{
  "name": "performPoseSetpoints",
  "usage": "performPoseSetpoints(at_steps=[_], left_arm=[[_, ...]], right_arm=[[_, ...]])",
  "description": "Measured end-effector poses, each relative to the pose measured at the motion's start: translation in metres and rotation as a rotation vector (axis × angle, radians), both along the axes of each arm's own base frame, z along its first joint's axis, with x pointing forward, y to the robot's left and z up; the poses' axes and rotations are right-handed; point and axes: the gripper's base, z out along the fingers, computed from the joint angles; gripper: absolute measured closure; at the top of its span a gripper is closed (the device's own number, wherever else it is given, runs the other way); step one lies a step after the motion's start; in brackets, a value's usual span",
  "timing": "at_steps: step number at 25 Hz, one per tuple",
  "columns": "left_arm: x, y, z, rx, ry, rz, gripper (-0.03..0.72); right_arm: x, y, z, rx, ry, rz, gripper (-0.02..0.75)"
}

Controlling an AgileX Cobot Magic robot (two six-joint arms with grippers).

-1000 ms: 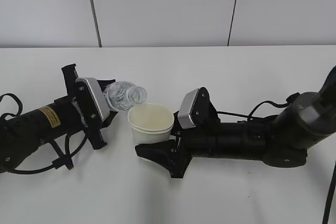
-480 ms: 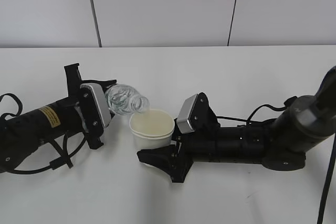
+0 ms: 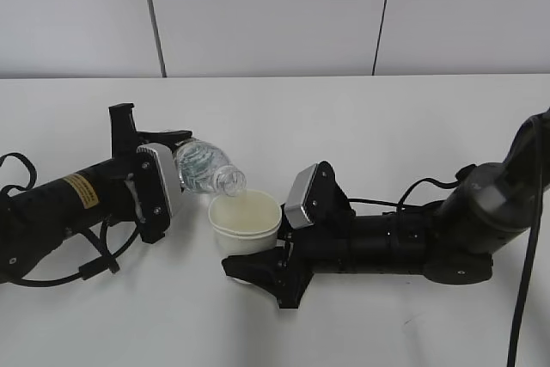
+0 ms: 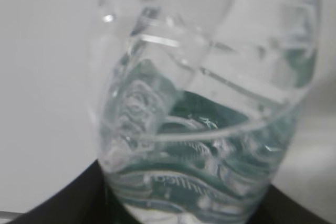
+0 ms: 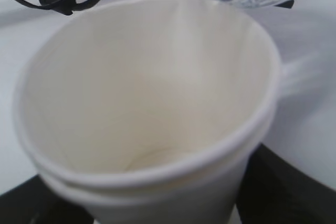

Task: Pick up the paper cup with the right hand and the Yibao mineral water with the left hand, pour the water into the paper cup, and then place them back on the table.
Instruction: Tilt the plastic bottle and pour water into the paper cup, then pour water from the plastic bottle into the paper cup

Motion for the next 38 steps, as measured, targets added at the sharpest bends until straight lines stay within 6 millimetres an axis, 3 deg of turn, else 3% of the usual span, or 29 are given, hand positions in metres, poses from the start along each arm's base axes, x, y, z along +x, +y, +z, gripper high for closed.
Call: performPoseSetpoints(at_steps=[11,38], left_arm=[[0.003,0.002,0.02,0.013,-0.085,0.032,0.335],[0.003,0.003,0.02,0.159,-0.197,-0.002,0.35]], right_arm=[[0.0,0.001,0.0,0.001,0.0,0.001,0.201],[0.001,0.0,0.001,0.009,0.001,-0.013,0.202]])
